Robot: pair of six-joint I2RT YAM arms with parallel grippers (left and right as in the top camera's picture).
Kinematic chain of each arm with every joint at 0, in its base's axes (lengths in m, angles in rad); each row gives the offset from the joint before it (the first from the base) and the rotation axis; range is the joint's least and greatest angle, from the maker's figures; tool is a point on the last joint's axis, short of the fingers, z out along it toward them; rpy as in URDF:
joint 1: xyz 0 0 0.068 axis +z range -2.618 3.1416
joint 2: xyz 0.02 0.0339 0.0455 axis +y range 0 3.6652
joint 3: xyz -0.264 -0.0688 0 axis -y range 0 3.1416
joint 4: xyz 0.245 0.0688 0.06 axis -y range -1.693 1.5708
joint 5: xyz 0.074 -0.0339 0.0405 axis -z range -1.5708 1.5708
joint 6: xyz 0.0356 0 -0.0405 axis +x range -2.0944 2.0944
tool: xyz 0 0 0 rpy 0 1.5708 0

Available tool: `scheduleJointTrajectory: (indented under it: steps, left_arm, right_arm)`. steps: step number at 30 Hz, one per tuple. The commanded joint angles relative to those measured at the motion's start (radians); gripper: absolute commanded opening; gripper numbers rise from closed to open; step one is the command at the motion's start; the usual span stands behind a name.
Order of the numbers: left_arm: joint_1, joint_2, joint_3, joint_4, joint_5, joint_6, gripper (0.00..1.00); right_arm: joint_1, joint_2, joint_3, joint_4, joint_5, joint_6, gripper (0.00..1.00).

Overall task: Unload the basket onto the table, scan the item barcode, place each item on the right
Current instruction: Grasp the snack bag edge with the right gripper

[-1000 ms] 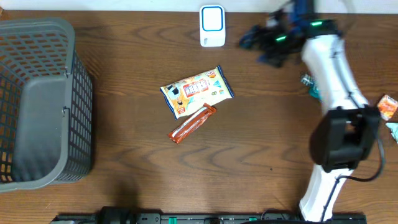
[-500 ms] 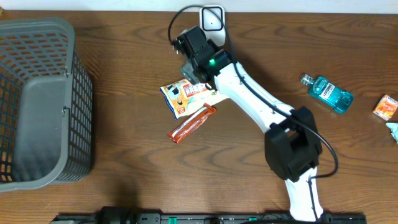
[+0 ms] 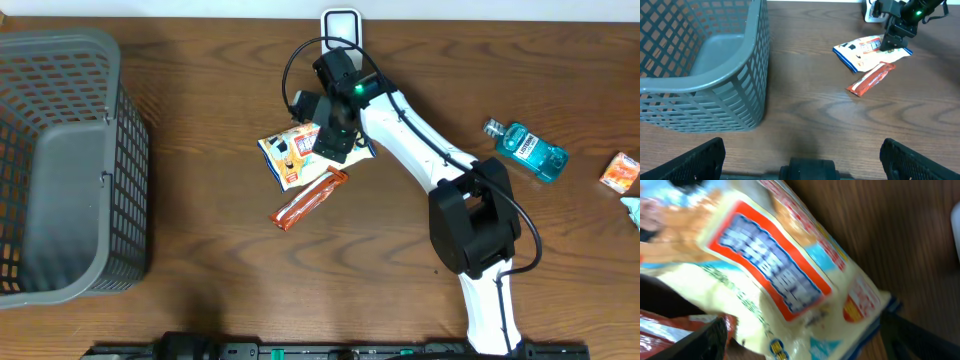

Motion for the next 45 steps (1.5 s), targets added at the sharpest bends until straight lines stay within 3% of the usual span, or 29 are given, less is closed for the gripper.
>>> scheduleJointTrajectory:
  steps: [1,9,14,15,17,18,23,30,35,37,38,39,40,41,42,45]
  left_arm:
    - [0.005,0.004,-0.002,-0.076,-0.006,-0.001,0.99]
    - [0.005,0.004,-0.002,-0.076,-0.006,-0.001,0.99]
    - [0.005,0.004,-0.002,-0.076,-0.006,-0.001,0.99]
    - [0.005,0.004,-0.002,-0.076,-0.006,-0.001,0.99]
    - [0.005,0.004,-0.002,-0.076,-0.006,-0.001,0.99]
    - [0.005,0.004,-0.002,-0.076,-0.006,-0.001,0.99]
    - [0.005,0.004,-0.002,-0.076,-0.006,-0.001,0.99]
    - [0.005,0.004,-0.002,-0.076,-0.006,-0.001,0.99]
    - [0.005,0.004,-0.002,-0.076,-0.006,-0.001,0.99]
    - [0.005,0.004,-0.002,-0.076,-0.006,-0.001,0.99]
    - [0.005,0.004,-0.002,-0.076,-0.006,-0.001,0.99]
    - [0.005,0.004,-0.002,-0.076,-0.006,-0.001,0.99]
    - [0.005,0.004,-0.002,-0.076,-0.006,-0.001,0.99]
    - [0.005,0.004,-0.002,-0.076,-0.006,-0.001,0.99]
    - [0.005,0.004,-0.002,-0.076,-0.006,-0.001,0.99]
    - [0.005,0.004,-0.002,-0.076,-0.006,-0.001,0.99]
  right_arm:
    - [-0.01,0.005,0.005,0.032,-0.087,-0.092,0.91]
    - [-0.021,0.137,0.005,0.14,-0.09,-0.098,0.86]
    - [-0.02,0.178,0.005,0.097,-0.117,-0.097,0.55]
    - [-0.02,0.178,0.005,0.085,-0.121,-0.094,0.42]
    - [-0.02,0.173,0.005,0.074,-0.111,-0.054,0.08]
    - [-0.02,0.17,0.006,0.07,-0.1,-0.003,0.01]
    - [-0.028,0.143,0.084,-0.029,-0.111,0.278,0.01]
    - [-0.073,0.072,0.304,-0.36,-0.509,0.528,0.01]
    - [-0.134,0.035,0.337,-0.384,-0.606,0.81,0.01]
    - [-0.156,0.035,0.337,-0.356,-0.577,0.804,0.02]
    - [-0.163,0.035,0.334,-0.348,-0.548,0.76,0.2]
    - [-0.165,0.036,0.326,-0.338,-0.538,0.669,0.43]
    - [-0.159,0.036,0.315,-0.353,-0.539,0.537,0.6]
    - [-0.151,0.036,0.312,-0.392,-0.536,0.437,0.85]
    - [-0.14,0.036,0.311,-0.445,-0.518,0.337,0.99]
    - [-0.103,0.036,0.302,-0.513,-0.353,0.114,0.99]
